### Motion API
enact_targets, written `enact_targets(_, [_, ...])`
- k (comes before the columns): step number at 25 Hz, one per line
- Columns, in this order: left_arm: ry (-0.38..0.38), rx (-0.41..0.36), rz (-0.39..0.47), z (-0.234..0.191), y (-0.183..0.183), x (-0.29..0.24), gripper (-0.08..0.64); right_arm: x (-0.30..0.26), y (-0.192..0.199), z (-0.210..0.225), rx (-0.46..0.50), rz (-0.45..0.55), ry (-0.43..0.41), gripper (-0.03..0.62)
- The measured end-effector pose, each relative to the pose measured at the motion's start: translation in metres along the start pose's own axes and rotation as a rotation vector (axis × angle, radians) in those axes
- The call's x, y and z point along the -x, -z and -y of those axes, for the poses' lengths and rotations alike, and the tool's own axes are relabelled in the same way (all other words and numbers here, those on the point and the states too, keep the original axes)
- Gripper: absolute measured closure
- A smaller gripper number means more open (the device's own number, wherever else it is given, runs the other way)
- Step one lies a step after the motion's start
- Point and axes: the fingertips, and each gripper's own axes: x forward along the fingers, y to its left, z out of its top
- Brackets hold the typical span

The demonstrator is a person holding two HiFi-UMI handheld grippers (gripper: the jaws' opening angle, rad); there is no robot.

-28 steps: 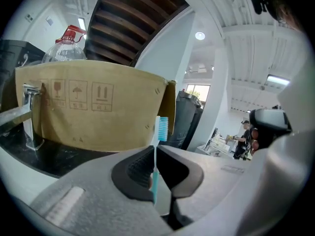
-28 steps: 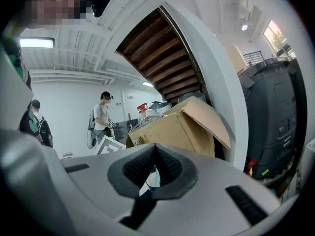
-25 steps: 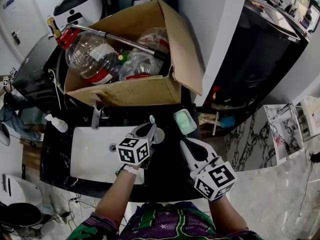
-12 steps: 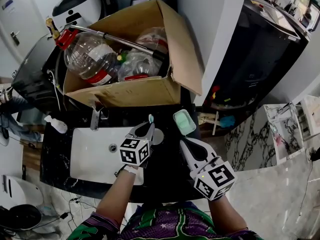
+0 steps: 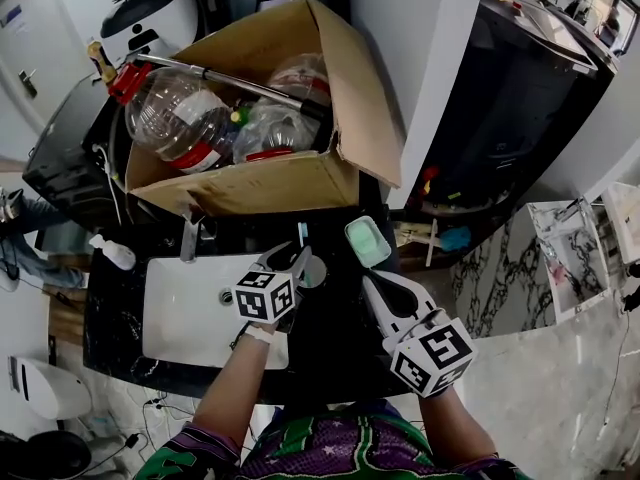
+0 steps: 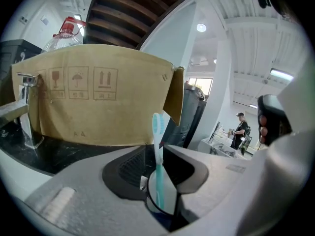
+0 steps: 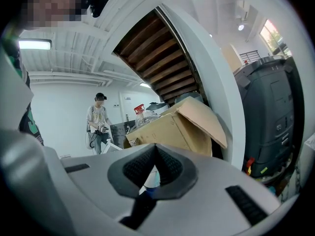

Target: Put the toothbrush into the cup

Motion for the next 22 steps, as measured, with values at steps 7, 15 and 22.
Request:
enact_targets(7, [0.025,-0.002,0.014,0.002,-0.005,0.012,0.451,0.014,-0.003,-0.006,0.004,0.004,0.052,0.589])
enact_targets(15, [0.063,-0.011,0.011,0.011,-0.005,0.041,0.451,0.027,-0.009,-0.027,0.020,0.011,0.091,0.589])
enact_targets(22, [0.069,-0.012,0.042,0.010,-0.008,0.087,0.451,0.034,-0.017,-0.041,0.013,0.036,0.135,0.591])
